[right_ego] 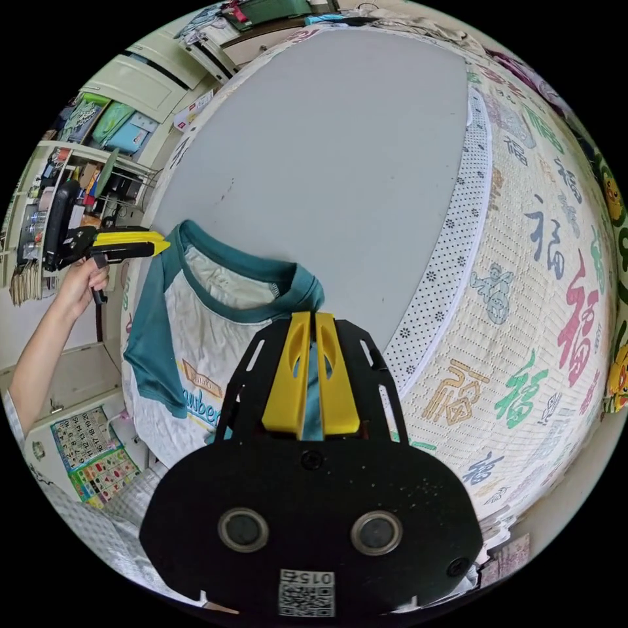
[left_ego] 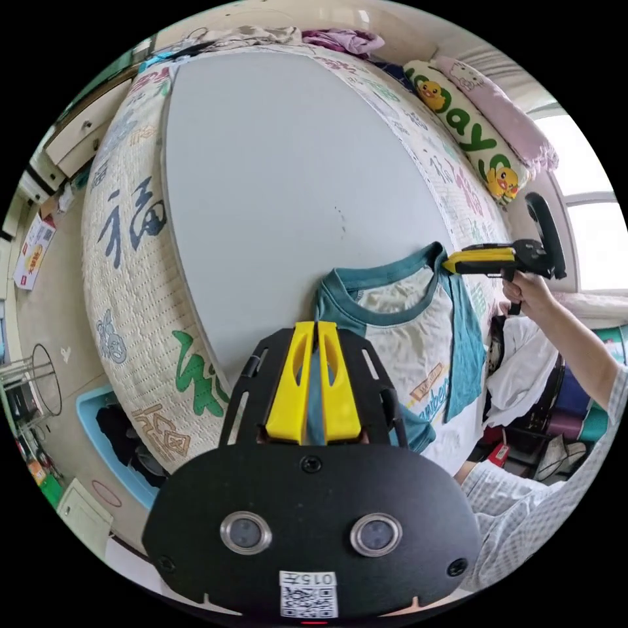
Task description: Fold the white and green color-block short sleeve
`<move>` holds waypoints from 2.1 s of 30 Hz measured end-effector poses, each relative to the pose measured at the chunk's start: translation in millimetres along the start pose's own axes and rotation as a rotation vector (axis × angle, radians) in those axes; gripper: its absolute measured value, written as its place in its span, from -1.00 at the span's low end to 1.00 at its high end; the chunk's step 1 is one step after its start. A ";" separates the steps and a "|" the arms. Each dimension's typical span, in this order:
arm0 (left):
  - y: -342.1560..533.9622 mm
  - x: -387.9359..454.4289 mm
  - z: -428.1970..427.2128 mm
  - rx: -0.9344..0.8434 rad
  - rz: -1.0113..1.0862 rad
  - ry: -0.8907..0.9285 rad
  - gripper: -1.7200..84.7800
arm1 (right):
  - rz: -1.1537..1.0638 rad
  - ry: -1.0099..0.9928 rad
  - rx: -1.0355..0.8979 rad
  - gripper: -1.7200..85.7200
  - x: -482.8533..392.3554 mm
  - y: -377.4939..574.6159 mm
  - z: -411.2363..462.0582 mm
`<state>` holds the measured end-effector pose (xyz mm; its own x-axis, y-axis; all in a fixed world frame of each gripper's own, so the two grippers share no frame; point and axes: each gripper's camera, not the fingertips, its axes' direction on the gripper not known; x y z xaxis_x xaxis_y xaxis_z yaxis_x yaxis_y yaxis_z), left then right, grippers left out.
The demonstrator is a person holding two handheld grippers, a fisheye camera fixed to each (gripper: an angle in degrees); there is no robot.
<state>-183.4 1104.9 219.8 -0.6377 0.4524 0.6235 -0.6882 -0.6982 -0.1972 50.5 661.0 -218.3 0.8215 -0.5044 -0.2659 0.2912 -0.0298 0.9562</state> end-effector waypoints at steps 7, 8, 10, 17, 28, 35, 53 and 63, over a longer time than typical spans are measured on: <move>13.2 24.2 -15.9 0.099 0.039 -0.041 -0.97 | 0.032 0.002 0.079 -0.98 -5.5 28.7 -27.1; 21.2 30.9 -22.1 0.126 0.047 -0.042 -0.97 | 0.027 -0.002 0.103 -0.98 -9.7 39.6 -35.1; 39.5 42.1 -33.5 0.175 0.053 -0.037 -0.97 | 0.021 -0.020 0.146 -0.98 -17.0 61.0 -49.4; 189.1 103.4 -61.2 0.299 0.069 0.078 -0.97 | -0.023 -0.142 0.208 -0.98 -63.6 208.3 -89.0; 415.9 167.6 92.8 -0.082 -0.173 0.199 -0.97 | -0.030 -0.134 -0.239 -0.97 -145.7 415.4 32.9; 454.4 164.3 145.7 -0.160 -0.250 0.153 -0.96 | -0.012 -0.116 -0.347 -0.89 -159.7 456.9 93.5; 392.3 13.4 158.5 0.247 -0.702 0.272 -0.70 | 0.609 -0.185 0.033 -0.65 -6.0 385.0 87.5; 374.7 -0.9 193.5 0.094 -0.683 0.224 -0.97 | 0.601 -0.048 -0.011 -0.95 -23.1 371.6 120.5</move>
<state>-373.8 735.5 291.7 -0.1385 0.9005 0.4122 -0.9322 -0.2591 0.2528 80.7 557.6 157.9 0.8209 -0.4684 0.3268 -0.2119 0.2815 0.9359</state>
